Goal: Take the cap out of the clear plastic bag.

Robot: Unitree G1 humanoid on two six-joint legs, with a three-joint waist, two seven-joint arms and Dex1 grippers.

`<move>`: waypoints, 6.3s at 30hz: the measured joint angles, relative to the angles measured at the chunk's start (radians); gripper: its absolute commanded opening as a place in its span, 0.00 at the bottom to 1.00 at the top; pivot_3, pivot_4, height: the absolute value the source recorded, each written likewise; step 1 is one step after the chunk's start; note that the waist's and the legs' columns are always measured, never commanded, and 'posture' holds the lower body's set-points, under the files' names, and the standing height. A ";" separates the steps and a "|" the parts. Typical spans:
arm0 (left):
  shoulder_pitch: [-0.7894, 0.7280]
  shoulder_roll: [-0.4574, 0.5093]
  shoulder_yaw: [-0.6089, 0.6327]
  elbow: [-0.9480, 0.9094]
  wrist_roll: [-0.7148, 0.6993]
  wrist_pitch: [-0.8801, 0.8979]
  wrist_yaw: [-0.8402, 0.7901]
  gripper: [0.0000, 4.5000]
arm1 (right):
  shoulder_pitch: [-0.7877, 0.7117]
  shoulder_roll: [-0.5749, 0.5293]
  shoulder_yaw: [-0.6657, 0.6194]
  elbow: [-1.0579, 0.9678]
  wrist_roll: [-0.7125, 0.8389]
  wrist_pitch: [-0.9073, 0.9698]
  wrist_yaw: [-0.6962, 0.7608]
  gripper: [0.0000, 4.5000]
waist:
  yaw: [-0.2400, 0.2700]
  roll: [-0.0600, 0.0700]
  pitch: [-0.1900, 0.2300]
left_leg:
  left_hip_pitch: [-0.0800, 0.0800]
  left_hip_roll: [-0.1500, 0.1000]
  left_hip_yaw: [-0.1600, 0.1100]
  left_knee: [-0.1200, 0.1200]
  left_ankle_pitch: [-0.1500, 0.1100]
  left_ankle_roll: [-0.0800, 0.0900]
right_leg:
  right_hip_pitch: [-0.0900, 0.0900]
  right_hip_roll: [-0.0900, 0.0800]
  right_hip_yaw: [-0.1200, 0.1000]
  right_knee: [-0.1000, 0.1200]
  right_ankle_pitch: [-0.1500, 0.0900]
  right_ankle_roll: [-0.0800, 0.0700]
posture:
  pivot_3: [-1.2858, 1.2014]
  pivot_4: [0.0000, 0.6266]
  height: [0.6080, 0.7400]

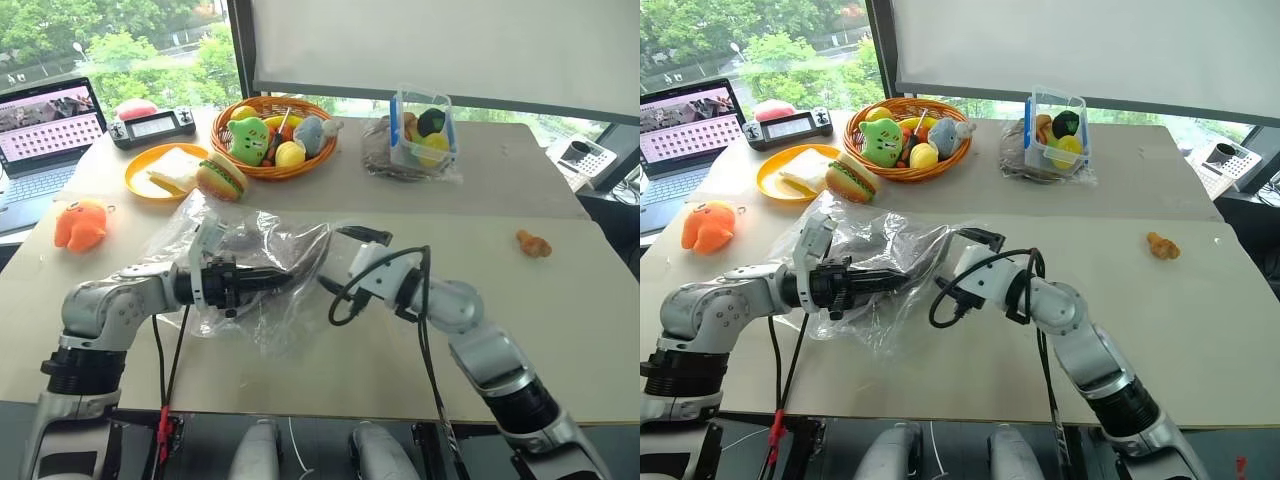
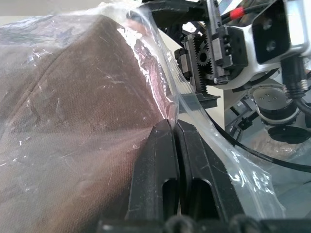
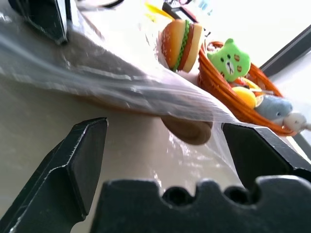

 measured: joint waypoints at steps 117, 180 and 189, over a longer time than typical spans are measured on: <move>0.009 -0.028 0.008 -0.037 0.034 0.007 -0.001 0.90 | 0.156 0.016 0.014 0.159 -0.253 -0.205 0.004 0.11 | 0.010 -0.002 -0.002 | 0.009 0.000 0.000 0.000 0.000 0.000 | 0.009 0.000 0.000 0.000 0.000 0.000 | 0.52 0.24 1.00; 0.119 -0.071 -0.285 -0.015 0.556 -0.802 -0.046 0.01 | 0.233 -0.237 -0.835 -0.103 0.423 0.076 -0.148 0.11 | 0.025 0.003 0.000 | 0.004 -0.001 0.003 -0.001 0.000 0.000 | 0.004 -0.002 0.003 -0.002 0.000 0.000 | 0.52 0.24 1.00; 0.001 -0.164 -0.310 0.184 0.640 -1.014 -0.060 0.01 | 0.342 -0.295 -0.284 0.018 -0.196 -0.160 -0.167 0.11 | 0.031 0.002 0.000 | 0.001 -0.002 0.002 0.001 0.000 0.000 | 0.004 -0.002 0.001 -0.003 0.000 0.001 | 0.52 0.24 1.00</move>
